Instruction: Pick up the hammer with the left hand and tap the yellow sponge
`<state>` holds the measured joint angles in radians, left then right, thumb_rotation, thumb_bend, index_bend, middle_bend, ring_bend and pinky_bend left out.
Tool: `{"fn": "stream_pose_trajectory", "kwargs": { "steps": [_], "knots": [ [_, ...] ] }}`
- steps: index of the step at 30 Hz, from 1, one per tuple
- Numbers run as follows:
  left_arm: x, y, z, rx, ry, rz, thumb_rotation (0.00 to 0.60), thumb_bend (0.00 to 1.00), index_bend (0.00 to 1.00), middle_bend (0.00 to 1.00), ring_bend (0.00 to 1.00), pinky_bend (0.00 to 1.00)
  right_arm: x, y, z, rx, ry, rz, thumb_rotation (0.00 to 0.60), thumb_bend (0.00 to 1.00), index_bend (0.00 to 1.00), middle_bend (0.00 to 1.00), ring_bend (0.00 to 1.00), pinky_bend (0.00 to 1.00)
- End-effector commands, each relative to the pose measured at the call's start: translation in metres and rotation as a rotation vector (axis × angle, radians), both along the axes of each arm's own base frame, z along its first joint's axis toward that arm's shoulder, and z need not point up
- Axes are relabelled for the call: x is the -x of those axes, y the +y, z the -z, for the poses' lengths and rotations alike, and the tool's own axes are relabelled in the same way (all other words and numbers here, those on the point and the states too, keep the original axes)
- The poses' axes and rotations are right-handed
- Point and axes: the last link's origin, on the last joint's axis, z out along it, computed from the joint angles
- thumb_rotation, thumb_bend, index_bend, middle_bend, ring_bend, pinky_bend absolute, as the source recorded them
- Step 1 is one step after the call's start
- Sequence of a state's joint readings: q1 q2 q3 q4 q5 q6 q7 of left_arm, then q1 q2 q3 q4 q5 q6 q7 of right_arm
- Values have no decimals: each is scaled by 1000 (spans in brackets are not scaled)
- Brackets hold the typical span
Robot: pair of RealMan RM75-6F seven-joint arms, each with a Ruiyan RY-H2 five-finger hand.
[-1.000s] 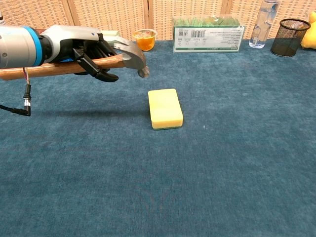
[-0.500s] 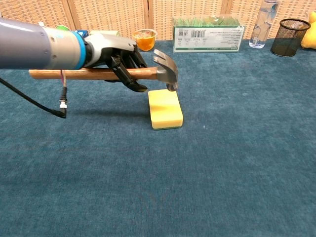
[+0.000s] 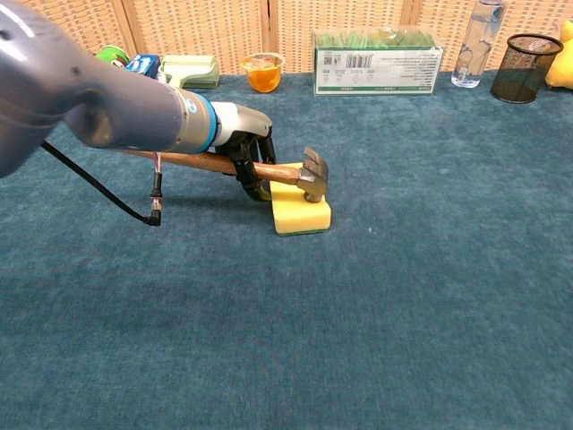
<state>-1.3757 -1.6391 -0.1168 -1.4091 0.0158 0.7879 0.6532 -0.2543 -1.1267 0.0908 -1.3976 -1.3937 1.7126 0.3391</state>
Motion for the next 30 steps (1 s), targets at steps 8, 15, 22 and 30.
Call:
{"fn": "stream_pose_trajectory", "kwargs": {
  "steps": [8,15,22,30],
  "knots": [
    [-34,3,-17,-14,-154,-125,600,384,866,893,874,844,-5,0,2,-3,6,-12,600,104,451,492,475,349],
    [-24,7,-47,0,-294,-205,600,384,867,893,874,844,-10,-5,6,-19,7,-24,600,104,451,492,475,349],
    [-6,7,-57,29,-330,-241,600,384,866,893,874,844,-13,-9,8,-28,11,-30,600,104,451,492,475,347],
    [12,7,-52,78,-274,-271,600,385,866,893,875,844,-13,-12,11,-37,8,-29,600,104,451,492,474,348]
  ]
}}
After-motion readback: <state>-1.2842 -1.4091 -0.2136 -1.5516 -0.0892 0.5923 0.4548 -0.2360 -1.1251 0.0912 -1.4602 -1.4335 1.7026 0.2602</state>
